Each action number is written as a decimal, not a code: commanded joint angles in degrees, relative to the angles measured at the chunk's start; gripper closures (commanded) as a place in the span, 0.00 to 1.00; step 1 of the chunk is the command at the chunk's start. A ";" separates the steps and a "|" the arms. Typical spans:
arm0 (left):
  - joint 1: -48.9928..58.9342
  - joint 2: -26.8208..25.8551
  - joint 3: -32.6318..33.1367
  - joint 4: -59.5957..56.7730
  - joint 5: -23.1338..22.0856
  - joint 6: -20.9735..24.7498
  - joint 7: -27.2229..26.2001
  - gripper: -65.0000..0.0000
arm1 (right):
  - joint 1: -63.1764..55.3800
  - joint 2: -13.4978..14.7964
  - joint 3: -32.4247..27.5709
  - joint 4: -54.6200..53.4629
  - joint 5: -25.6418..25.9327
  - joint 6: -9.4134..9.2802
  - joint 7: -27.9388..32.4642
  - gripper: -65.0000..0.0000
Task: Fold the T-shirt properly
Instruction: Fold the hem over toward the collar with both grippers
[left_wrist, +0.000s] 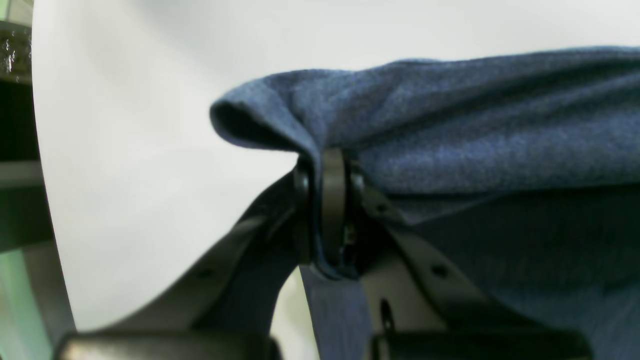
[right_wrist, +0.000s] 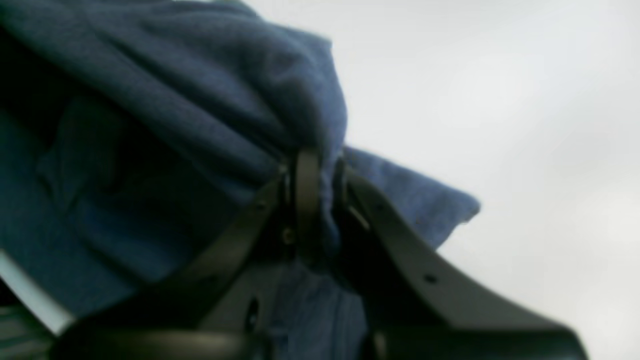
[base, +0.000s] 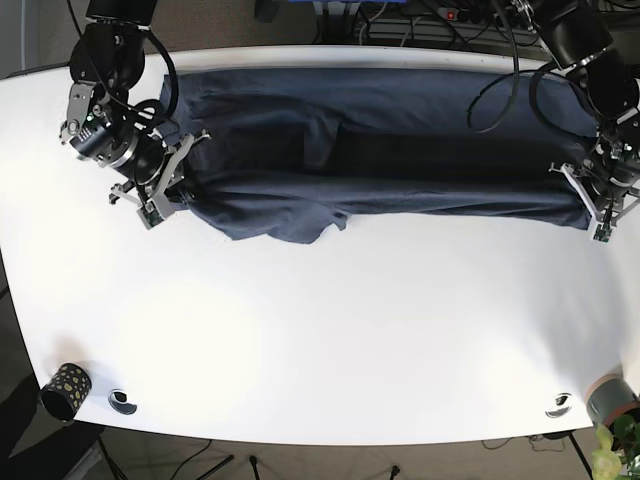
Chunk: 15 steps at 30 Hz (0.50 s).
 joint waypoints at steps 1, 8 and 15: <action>0.34 -1.43 -0.07 1.50 0.48 0.56 -0.75 1.00 | -0.81 0.78 0.49 2.11 0.36 -0.21 1.12 1.00; 4.65 -2.49 -0.07 1.32 0.48 0.56 -0.75 0.76 | -4.94 0.78 0.49 2.29 0.36 -0.21 1.12 1.00; 7.02 -3.10 0.02 1.06 0.48 0.56 -0.75 0.43 | -8.64 0.69 0.49 2.29 0.36 -0.56 1.12 0.80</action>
